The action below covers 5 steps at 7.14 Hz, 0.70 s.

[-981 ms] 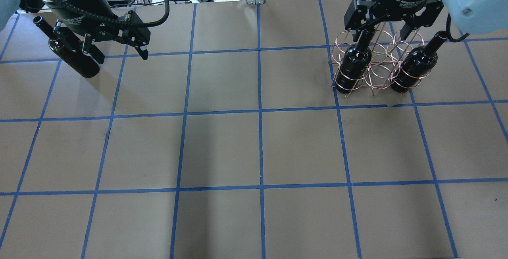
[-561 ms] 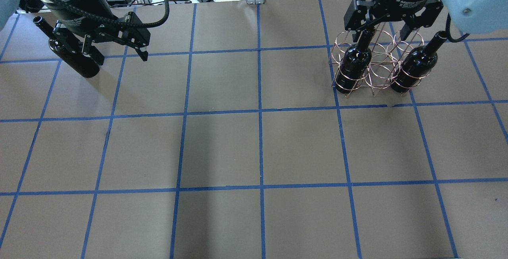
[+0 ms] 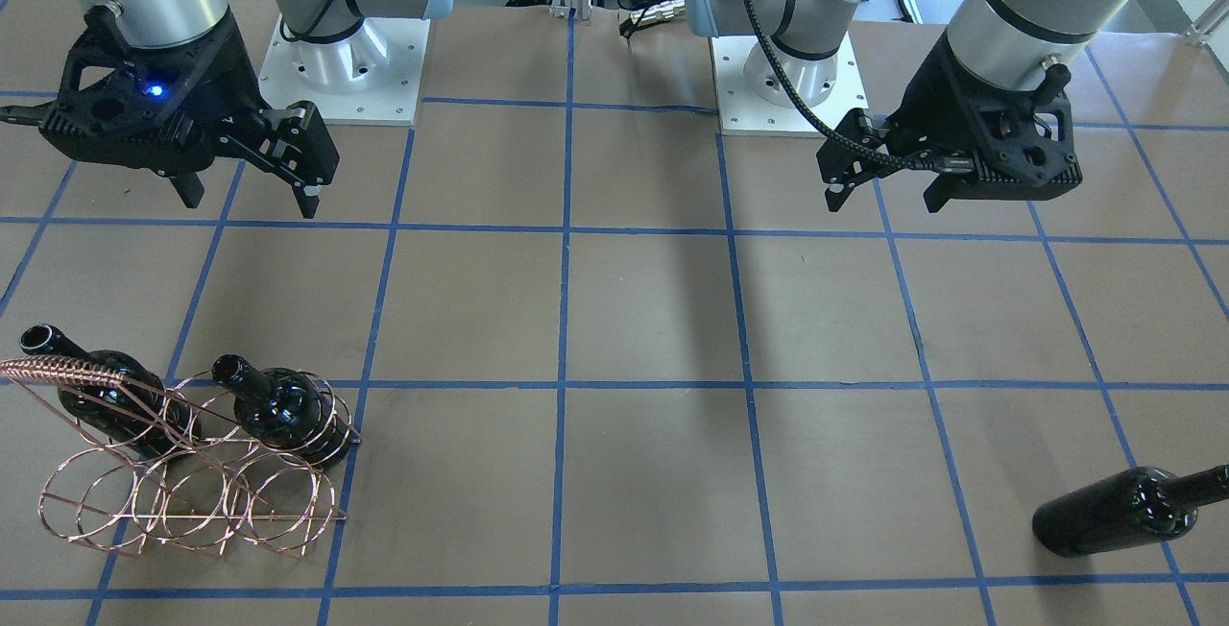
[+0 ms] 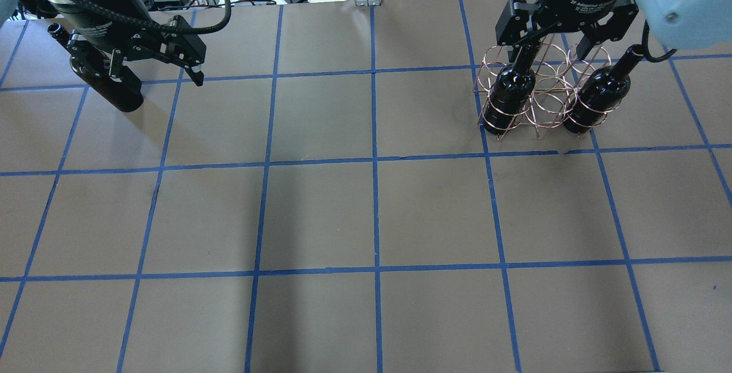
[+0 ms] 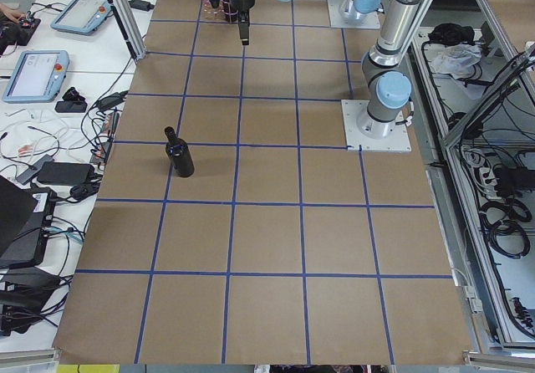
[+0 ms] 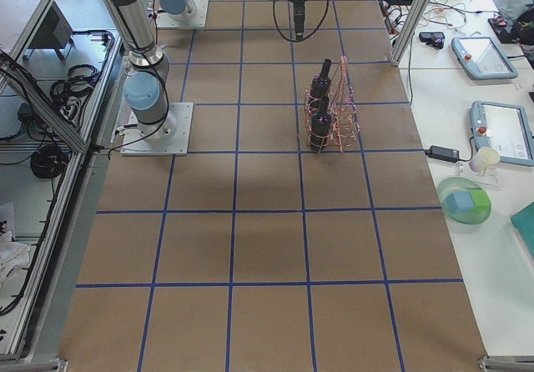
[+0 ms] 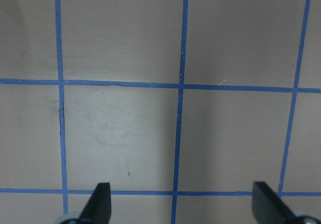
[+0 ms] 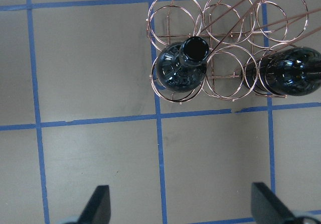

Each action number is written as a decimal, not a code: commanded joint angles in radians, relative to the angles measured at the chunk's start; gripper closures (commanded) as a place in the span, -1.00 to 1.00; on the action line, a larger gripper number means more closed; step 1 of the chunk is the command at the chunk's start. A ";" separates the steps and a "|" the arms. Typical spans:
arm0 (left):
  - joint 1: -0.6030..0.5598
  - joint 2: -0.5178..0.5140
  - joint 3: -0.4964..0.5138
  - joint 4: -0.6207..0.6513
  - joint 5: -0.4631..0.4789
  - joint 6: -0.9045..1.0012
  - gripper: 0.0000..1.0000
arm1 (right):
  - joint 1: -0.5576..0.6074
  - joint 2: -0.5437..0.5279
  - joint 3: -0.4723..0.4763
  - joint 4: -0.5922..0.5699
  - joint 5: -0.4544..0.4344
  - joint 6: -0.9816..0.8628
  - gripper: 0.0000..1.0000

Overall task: Place wine into wine basket
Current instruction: 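Move the left gripper down over the standing dark wine bottle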

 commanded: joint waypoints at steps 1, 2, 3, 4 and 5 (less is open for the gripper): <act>0.067 0.006 0.015 0.017 0.001 0.027 -1.00 | 0.000 -0.001 -0.001 -0.001 0.000 0.000 -1.00; 0.133 -0.009 0.015 0.073 -0.003 0.044 -1.00 | 0.000 0.000 -0.001 0.000 0.000 0.000 -1.00; 0.177 -0.026 0.021 0.116 -0.003 0.115 -1.00 | 0.002 -0.001 -0.001 -0.003 0.005 0.000 -1.00; 0.222 -0.041 0.030 0.139 0.004 0.200 -1.00 | 0.002 -0.001 -0.001 -0.001 0.006 0.000 -1.00; 0.275 -0.073 0.064 0.139 0.002 0.232 -1.00 | 0.002 -0.001 -0.001 -0.001 0.006 0.000 -1.00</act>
